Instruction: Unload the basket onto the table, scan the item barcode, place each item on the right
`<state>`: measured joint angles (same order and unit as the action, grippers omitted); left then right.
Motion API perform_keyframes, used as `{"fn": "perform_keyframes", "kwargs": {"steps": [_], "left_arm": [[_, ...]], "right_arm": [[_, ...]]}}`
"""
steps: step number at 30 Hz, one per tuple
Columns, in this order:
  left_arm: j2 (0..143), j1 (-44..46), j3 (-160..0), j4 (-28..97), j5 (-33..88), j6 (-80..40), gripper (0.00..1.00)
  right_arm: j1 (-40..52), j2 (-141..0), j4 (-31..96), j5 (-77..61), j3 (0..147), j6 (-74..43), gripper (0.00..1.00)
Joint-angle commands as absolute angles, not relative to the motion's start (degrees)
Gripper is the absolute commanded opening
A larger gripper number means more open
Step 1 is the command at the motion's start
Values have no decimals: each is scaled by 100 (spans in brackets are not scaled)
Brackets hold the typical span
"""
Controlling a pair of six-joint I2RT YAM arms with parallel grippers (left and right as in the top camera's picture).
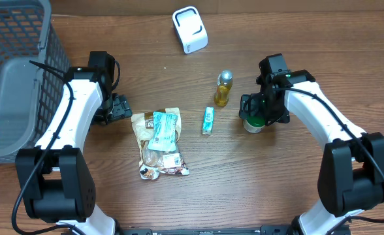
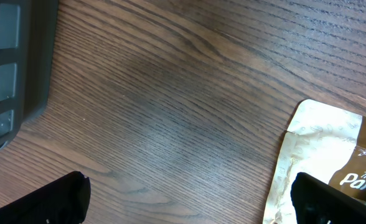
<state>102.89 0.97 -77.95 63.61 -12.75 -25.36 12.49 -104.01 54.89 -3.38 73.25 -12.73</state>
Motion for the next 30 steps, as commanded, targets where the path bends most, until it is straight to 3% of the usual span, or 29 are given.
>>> {"fn": "perform_keyframes", "kwargs": {"steps": [1, 14, 30], "left_arm": [[10350, 56, -7760, 6357, -1391, -2576, 100], [10350, 58, -7760, 6357, -1391, -2576, 99], [10350, 56, -7760, 6357, -1391, -2578, 99]], "right_arm": [[1393, -10422, 5476, -5, 7295, -1166, 93], [1800, -10429, 5382, 768, 7279, -1208, 88], [1800, -10429, 5463, 744, 7273, -1876, 67]]}}
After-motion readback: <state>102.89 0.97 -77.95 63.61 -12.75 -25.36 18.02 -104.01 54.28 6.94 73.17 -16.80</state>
